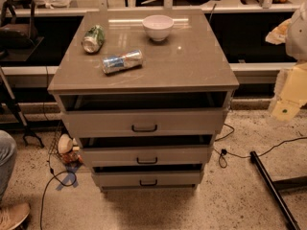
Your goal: Open bottom drawer
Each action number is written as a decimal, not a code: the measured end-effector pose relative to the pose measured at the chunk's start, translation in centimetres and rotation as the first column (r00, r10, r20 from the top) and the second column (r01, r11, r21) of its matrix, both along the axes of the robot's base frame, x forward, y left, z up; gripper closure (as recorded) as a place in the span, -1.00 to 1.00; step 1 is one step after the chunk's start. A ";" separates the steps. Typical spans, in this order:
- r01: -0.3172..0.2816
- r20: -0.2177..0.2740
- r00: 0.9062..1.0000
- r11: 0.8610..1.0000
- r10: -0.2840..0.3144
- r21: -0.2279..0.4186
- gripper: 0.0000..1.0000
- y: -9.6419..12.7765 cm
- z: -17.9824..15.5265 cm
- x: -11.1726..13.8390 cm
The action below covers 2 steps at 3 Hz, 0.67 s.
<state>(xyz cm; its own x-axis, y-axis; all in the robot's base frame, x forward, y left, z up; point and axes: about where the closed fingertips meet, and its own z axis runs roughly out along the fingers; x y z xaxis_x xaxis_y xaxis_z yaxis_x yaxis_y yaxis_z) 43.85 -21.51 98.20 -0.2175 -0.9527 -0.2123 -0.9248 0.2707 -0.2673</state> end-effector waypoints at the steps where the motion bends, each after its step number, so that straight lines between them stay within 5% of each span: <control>1: 0.000 0.000 1.000 1.000 0.000 0.000 -1.00 0.0 0.0 0.0; 2: 0.001 -0.003 1.000 1.000 -0.001 0.028 -1.00 -0.1 -0.6 0.1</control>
Offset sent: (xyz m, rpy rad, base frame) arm 0.0038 -0.0031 -0.0211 0.0789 0.0285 -0.0016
